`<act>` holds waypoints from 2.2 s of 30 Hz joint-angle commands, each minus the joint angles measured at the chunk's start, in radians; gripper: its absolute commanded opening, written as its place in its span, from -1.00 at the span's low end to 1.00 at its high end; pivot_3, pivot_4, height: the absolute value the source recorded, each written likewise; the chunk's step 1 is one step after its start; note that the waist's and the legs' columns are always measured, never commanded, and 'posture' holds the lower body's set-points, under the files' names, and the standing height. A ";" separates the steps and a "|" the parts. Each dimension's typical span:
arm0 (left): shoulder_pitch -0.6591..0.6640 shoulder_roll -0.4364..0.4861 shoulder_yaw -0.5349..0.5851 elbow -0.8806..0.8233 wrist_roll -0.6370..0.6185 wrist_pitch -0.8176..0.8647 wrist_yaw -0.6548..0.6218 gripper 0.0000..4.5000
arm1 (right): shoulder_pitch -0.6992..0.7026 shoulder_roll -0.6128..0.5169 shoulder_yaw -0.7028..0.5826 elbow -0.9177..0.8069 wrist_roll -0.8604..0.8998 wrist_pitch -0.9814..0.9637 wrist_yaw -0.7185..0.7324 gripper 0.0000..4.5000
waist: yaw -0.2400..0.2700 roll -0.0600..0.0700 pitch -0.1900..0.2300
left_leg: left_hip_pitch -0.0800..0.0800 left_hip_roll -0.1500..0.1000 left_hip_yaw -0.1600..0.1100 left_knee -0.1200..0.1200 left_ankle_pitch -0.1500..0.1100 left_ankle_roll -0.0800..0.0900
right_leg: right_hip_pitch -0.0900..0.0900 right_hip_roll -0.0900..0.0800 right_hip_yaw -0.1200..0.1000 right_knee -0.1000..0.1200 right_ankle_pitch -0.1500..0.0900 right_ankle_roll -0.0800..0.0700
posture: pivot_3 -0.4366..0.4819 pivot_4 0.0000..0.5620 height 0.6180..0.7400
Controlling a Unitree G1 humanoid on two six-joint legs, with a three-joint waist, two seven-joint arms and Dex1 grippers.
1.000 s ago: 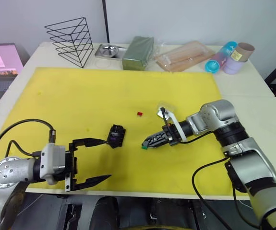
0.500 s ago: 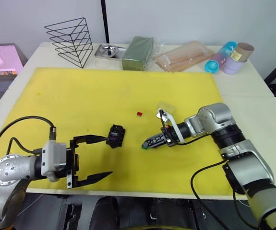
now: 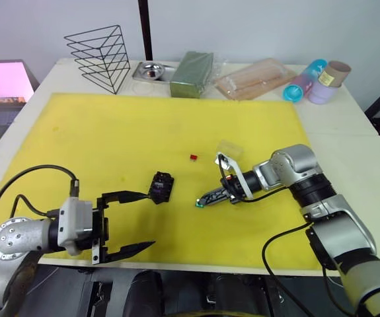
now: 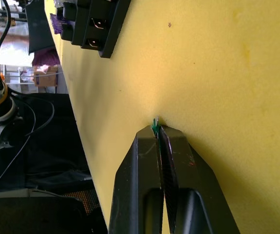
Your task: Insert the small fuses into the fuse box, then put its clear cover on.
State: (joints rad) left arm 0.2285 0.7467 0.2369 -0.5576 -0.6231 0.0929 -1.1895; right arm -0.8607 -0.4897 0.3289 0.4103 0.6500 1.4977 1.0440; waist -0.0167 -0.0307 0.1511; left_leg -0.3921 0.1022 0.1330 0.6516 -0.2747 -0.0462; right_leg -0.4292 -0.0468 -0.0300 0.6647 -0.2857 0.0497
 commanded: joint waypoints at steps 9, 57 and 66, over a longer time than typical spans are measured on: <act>0.051 -0.025 0.033 -0.057 -0.037 0.026 0.082 1.00 | 0.238 -0.057 -0.443 -0.374 0.287 0.117 -0.342 -0.99 | 0.012 0.000 0.000 | -0.001 -0.001 0.000 0.000 0.000 0.000 | 0.000 -0.002 0.000 -0.001 0.000 0.000 | -0.05 -0.47 1.00; 0.070 -0.062 0.001 -0.120 -0.056 0.088 0.181 1.00 | 0.728 -0.192 -0.385 -0.696 1.322 -0.388 -1.449 0.72 | 0.006 0.000 -0.001 | -0.001 -0.002 -0.005 -0.001 0.000 0.000 | 0.002 0.001 0.005 -0.003 0.000 0.001 | -0.05 -0.47 1.00; 0.056 -0.059 -0.016 -0.079 -0.031 0.054 0.149 1.00 | 0.280 -0.534 -0.173 -0.586 0.856 -0.125 -0.574 0.99 | -0.007 0.002 0.000 | 0.000 -0.002 -0.006 -0.002 0.000 0.000 | 0.003 0.003 0.005 -0.007 0.000 0.001 | -0.05 -0.47 1.00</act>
State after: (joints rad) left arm 0.2871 0.6849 0.2122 -0.6346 -0.6592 0.1748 -1.0262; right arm -0.5003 -1.0018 0.0972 -0.1759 1.6981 1.3869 0.2337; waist -0.0236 -0.0286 0.1508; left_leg -0.3921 0.1001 0.1250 0.6497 -0.2749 -0.0457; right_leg -0.4274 -0.0424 -0.0244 0.6580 -0.2856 0.0502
